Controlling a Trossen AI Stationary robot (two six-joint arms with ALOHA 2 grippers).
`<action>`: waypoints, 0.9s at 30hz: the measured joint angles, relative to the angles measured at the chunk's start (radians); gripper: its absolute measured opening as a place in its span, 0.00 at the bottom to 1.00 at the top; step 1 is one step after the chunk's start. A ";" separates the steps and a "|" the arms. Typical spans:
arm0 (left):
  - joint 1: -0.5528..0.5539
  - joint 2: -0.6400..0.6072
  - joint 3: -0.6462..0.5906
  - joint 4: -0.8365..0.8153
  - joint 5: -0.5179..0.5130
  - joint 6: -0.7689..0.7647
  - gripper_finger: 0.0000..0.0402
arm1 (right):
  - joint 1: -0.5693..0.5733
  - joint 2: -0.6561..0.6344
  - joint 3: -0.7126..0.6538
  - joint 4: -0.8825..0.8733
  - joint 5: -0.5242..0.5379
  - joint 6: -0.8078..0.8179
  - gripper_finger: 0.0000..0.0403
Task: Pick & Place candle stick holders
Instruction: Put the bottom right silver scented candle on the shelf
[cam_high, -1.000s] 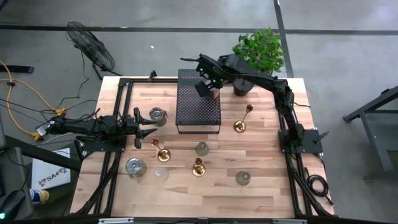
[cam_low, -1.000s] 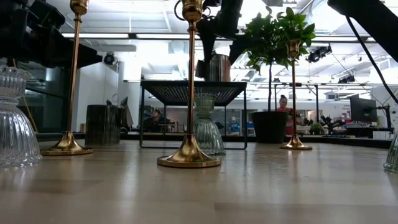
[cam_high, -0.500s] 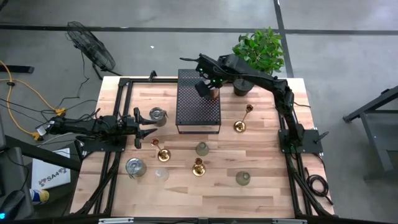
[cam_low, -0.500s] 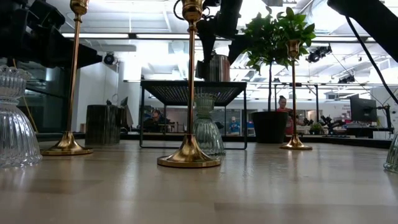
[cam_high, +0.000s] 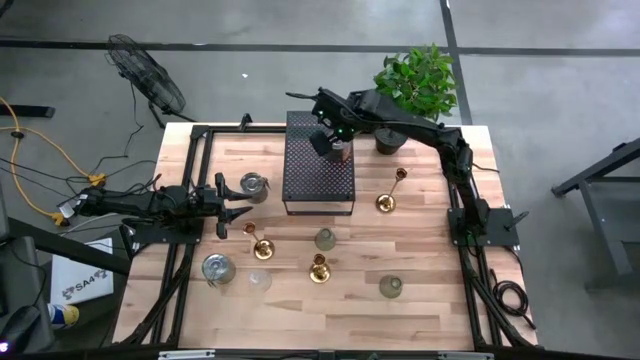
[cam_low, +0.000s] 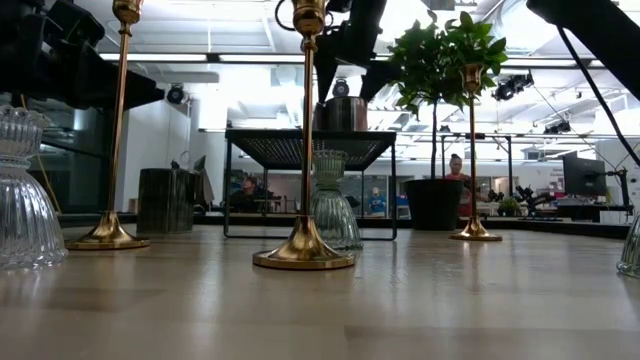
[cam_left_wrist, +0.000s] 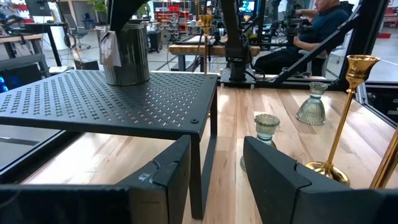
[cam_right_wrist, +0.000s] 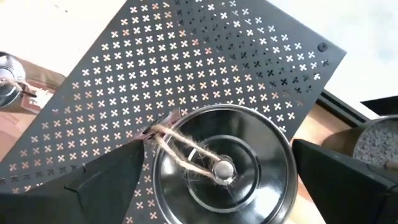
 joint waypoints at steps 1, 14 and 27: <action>0.000 0.000 0.000 0.000 0.000 0.000 0.36 | 0.000 -0.006 0.000 0.003 0.000 -0.005 0.99; 0.000 0.000 0.000 0.000 0.000 0.000 0.36 | 0.108 -0.125 0.000 -0.121 0.097 -0.041 0.85; 0.000 0.000 0.000 0.000 0.000 0.000 0.36 | 0.254 -0.139 0.000 -0.126 0.104 -0.012 0.16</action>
